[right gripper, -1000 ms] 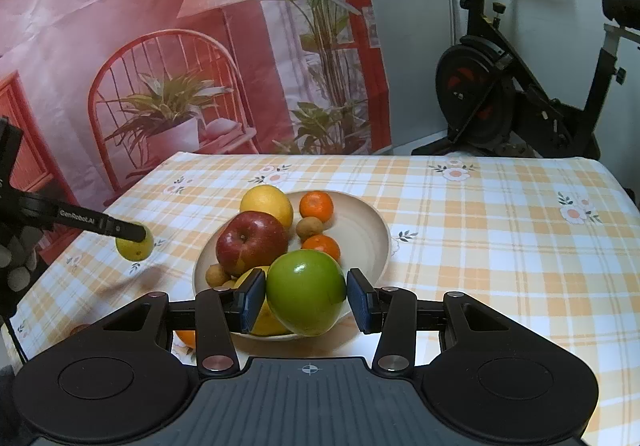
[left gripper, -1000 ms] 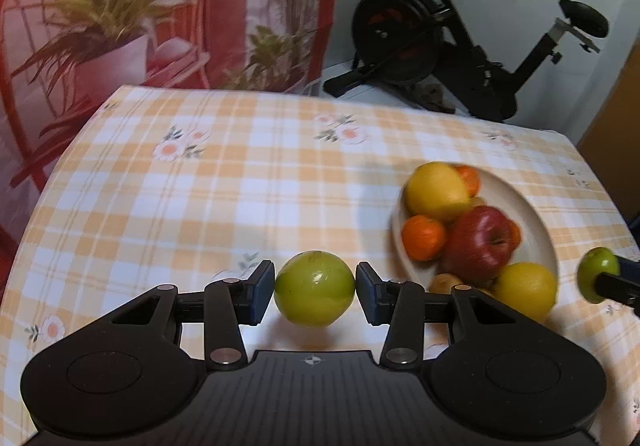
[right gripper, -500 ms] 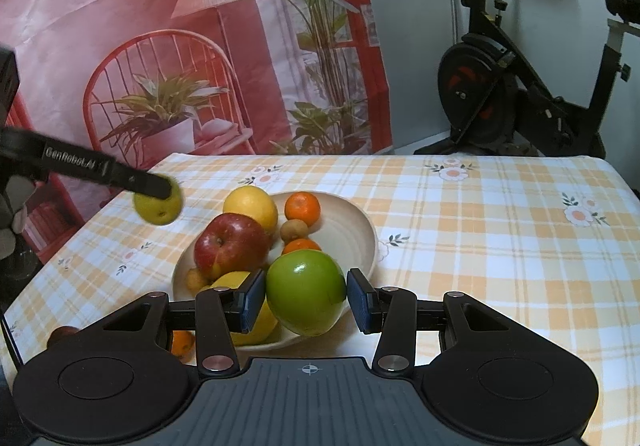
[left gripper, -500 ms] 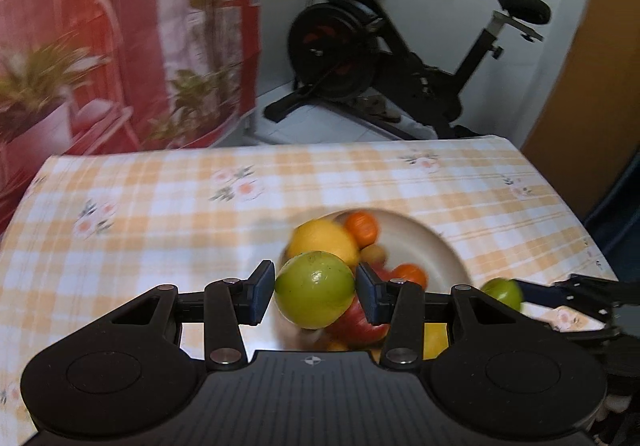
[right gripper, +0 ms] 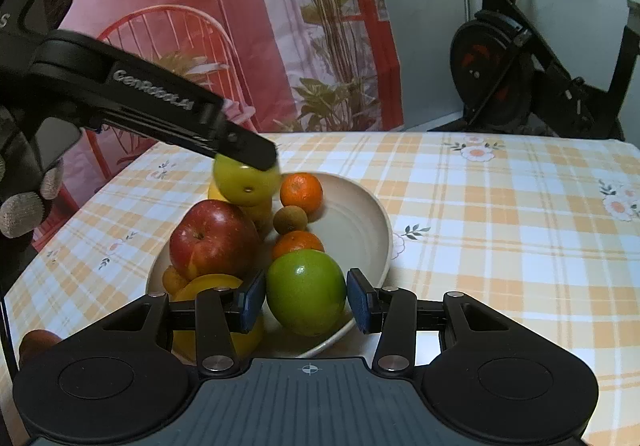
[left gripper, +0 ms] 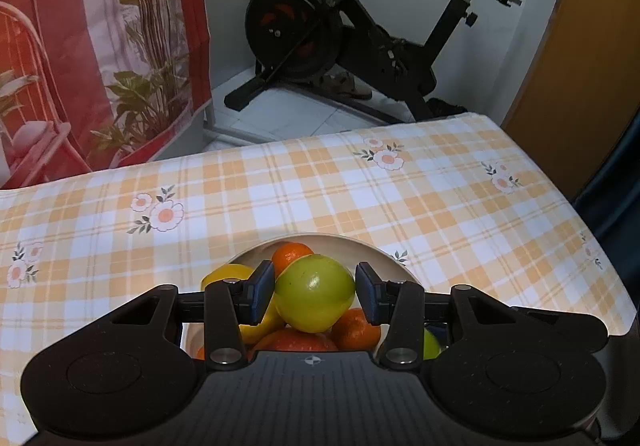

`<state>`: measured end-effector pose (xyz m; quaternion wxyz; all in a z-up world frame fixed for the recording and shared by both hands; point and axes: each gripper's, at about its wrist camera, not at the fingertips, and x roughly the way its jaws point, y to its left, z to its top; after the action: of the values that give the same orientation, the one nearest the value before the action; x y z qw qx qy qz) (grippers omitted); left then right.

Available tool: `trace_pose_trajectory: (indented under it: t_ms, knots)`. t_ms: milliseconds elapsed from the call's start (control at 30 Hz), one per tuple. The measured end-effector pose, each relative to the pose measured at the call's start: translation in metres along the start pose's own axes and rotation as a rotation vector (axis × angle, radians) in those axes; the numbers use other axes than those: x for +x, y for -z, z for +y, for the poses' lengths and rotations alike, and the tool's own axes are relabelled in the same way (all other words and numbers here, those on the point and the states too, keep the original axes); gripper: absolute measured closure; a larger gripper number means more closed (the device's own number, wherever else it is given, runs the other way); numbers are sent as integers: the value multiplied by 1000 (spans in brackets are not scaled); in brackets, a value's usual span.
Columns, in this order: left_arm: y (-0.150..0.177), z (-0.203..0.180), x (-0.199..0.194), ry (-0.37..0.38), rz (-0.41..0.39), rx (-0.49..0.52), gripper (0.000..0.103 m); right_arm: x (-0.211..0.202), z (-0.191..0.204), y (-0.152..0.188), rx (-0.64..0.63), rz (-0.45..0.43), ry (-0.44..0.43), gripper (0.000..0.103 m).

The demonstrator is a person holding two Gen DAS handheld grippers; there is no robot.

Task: Organize fruits
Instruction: 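Lower both apples onto the plate and open both grippers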

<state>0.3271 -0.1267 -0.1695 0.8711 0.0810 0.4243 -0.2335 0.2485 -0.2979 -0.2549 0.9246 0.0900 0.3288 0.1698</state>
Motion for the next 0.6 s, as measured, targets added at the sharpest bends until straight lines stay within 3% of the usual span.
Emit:
trace_pose_trajectory:
  t_ms: [300,367,600]
  knots:
    - [-14,-8,25,6,29,24,57,17,-2,-7,-5,3,-10,62]
    - [-17,-11,28,13,26,32,69,21,-1,-11,-8,5,-16,62]
    - [-22,-15,39,7,41,48,69,29,0,-14,-6,-2,-45,61]
